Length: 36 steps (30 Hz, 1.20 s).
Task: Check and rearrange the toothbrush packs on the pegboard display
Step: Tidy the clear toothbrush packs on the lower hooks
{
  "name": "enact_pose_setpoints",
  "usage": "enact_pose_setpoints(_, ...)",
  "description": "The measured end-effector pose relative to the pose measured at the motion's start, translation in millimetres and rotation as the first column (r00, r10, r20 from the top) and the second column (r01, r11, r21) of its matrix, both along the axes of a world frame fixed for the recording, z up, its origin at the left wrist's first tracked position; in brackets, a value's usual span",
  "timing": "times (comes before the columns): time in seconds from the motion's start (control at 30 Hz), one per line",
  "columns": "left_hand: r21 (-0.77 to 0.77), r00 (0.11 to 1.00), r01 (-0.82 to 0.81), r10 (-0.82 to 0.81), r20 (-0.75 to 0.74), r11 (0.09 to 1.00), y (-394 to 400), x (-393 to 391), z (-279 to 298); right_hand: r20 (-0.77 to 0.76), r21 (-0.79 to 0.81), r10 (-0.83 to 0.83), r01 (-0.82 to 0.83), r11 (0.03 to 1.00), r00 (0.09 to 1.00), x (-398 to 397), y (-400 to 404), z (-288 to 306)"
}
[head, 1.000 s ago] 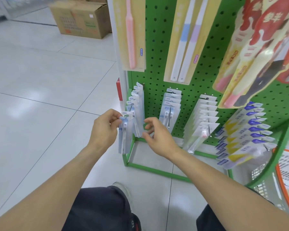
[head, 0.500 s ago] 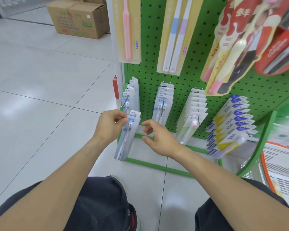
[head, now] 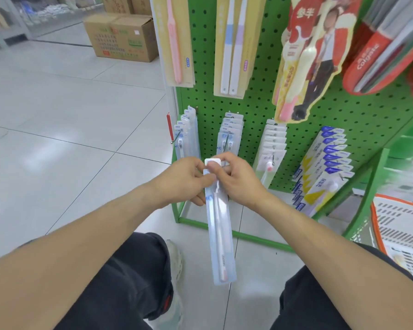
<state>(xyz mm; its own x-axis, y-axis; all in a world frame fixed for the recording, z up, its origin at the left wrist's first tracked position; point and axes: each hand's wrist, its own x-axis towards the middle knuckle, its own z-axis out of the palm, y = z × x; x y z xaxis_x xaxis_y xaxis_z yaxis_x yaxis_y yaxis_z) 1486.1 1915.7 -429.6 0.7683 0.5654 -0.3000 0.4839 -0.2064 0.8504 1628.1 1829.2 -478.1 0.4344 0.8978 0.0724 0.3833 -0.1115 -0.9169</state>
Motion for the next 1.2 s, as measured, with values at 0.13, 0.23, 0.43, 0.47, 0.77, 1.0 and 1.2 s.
enact_pose_setpoints(0.13, -0.113, 0.997, 0.075, -0.072, 0.035, 0.991, -11.2, -8.4, 14.8, 0.020, 0.091, -0.002, 0.000, 0.996, 1.000, -7.1, -16.6, 6.4)
enact_pose_setpoints(0.23, -0.077, 0.991, 0.132, -0.134, -0.018, 0.988, -5.1, -12.0, 9.8, 0.097, 0.077, 0.010, -0.018, 0.997, 0.995, -8.6, -20.2, 2.4)
enact_pose_setpoints(0.43, -0.045, 0.986, 0.164, -0.165, -0.017, 0.985, 12.1, -21.2, -16.4, 0.038, -0.061, 0.056, -0.053, 0.997, 0.998, -14.7, -9.4, -6.8)
enact_pose_setpoints(0.47, -0.066, 0.989, 0.147, -0.148, 0.000, 0.987, 16.0, -22.0, -21.0, 0.053, -0.071, 0.038, -0.034, 0.997, 0.998, -16.1, -7.2, -7.2)
enact_pose_setpoints(0.77, -0.300, 0.999, 0.014, -0.005, 0.033, 0.954, 32.7, -15.9, -37.0, 0.419, -0.116, 0.218, -0.186, 0.976, 0.881, -31.0, -5.3, -7.3)
enact_pose_setpoints(1.0, -0.469, 0.993, -0.097, 0.116, 0.013, 0.878, 31.4, -11.0, -53.5, 0.544, -0.225, 0.226, -0.119, 0.967, 0.808, -19.6, -8.0, -24.8)
enact_pose_setpoints(1.2, -0.431, 0.999, 0.017, 0.002, 0.045, 0.902, 20.3, -4.6, -52.8, 0.452, -0.242, 0.187, -0.082, 0.967, 0.872, -17.5, -23.3, -29.6)
